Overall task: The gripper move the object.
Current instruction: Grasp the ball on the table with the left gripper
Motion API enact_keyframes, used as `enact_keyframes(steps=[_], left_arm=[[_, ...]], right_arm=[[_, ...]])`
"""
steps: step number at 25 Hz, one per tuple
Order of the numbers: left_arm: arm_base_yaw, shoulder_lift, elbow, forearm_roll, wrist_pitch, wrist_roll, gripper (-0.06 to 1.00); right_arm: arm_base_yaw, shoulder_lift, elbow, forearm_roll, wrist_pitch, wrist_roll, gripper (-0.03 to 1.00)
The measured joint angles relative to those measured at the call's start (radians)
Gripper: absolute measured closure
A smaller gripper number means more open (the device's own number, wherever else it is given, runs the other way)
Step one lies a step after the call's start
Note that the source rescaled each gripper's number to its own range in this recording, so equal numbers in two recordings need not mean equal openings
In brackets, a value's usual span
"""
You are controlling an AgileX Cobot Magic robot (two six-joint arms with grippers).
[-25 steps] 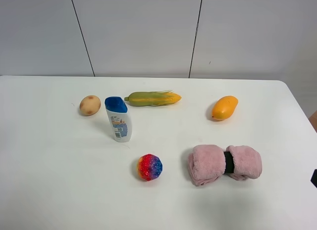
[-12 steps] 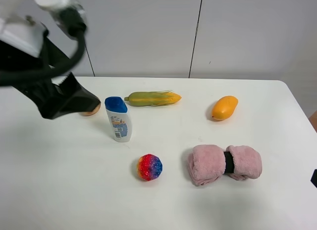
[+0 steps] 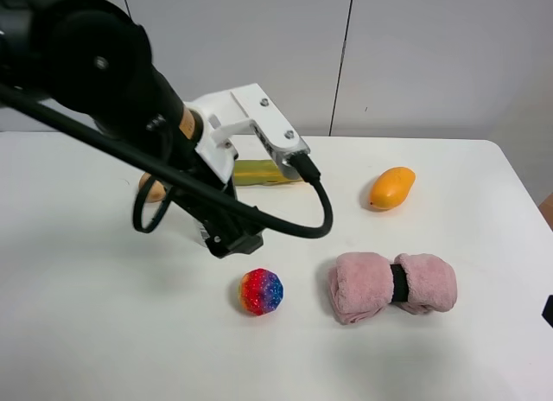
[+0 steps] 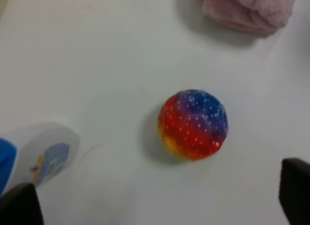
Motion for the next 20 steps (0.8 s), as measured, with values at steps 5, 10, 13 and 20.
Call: enact_keyframes(steps=[5,10,13,20], left_arm=[[-0.022,0.113,-0.001,-0.046,-0.036,0.040,-0.06],[-0.059,0.183,-0.001,-0.055,-0.091,0.090,-0.06],[-0.063,0.219,-0.001,-0.077,-0.140,0.102,-0.06],[-0.063,0.276,-0.001,-0.132,-0.167,0.116,-0.06]], right_arm=[[0.000,0.000,0.000,0.000,0.000,0.000,-0.03],[0.000,0.000,0.000,0.000,0.000,0.000,-0.03],[0.000,0.000,0.000,0.000,-0.001,0.000,-0.03],[0.000,0.000,0.000,0.000,-0.003,0.000,-0.03]])
